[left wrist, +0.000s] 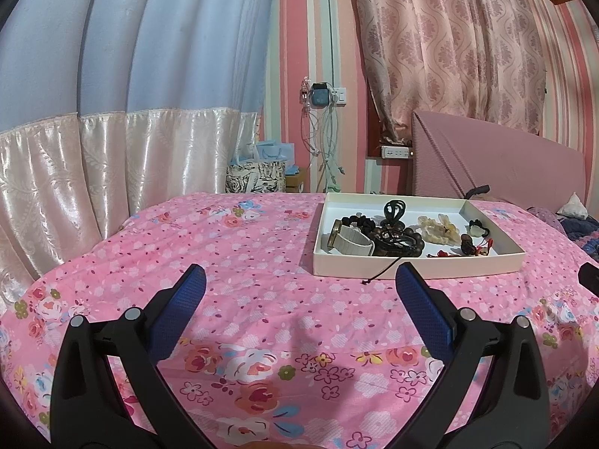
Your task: Organize jewelry
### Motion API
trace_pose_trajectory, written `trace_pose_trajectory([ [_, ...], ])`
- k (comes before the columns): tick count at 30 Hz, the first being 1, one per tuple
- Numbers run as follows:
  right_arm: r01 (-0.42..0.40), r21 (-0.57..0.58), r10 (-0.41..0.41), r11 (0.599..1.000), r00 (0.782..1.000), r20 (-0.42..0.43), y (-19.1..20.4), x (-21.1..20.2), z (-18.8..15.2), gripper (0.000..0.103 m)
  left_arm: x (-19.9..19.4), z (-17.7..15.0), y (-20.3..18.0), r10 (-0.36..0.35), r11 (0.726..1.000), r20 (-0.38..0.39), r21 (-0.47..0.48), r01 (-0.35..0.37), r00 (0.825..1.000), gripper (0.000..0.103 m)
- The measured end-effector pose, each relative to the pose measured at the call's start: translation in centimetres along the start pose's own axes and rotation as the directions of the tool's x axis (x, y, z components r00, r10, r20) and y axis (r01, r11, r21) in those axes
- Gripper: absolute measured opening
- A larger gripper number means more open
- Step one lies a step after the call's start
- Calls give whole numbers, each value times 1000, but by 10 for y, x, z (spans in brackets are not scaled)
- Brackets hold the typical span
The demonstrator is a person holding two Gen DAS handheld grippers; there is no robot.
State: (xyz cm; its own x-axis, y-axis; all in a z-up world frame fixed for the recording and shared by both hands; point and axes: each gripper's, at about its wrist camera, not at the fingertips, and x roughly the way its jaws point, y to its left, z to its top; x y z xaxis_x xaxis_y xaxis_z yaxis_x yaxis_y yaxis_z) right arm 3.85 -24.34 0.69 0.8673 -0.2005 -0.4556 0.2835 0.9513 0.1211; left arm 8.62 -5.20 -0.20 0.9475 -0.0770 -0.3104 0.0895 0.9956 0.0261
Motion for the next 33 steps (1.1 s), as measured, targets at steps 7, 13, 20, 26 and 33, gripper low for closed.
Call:
trace_pose_trajectory([
  [7, 0, 1, 0, 1000, 1000, 0, 0, 0, 0, 100, -2, -2, -1, -14, 1000, 2, -3, 14, 1000, 100],
  [13, 5, -3, -5, 1000, 1000, -2, 0, 0, 0, 100, -1, -3, -2, -17, 1000, 0, -4, 17, 1000, 100],
  [20, 7, -1, -7, 1000, 1000, -1, -1, -1, 0, 100, -3, -4, -5, -15, 1000, 5, 0, 15, 1000, 100],
  [26, 9, -9, -9, 1000, 1000, -5, -1, -1, 0, 100, -3, -4, -5, -15, 1000, 4, -1, 15, 1000, 100],
  [33, 9, -10, -9, 1000, 1000, -5, -1, -2, 0, 100, -3, -4, -6, -14, 1000, 7, 2, 14, 1000, 100],
])
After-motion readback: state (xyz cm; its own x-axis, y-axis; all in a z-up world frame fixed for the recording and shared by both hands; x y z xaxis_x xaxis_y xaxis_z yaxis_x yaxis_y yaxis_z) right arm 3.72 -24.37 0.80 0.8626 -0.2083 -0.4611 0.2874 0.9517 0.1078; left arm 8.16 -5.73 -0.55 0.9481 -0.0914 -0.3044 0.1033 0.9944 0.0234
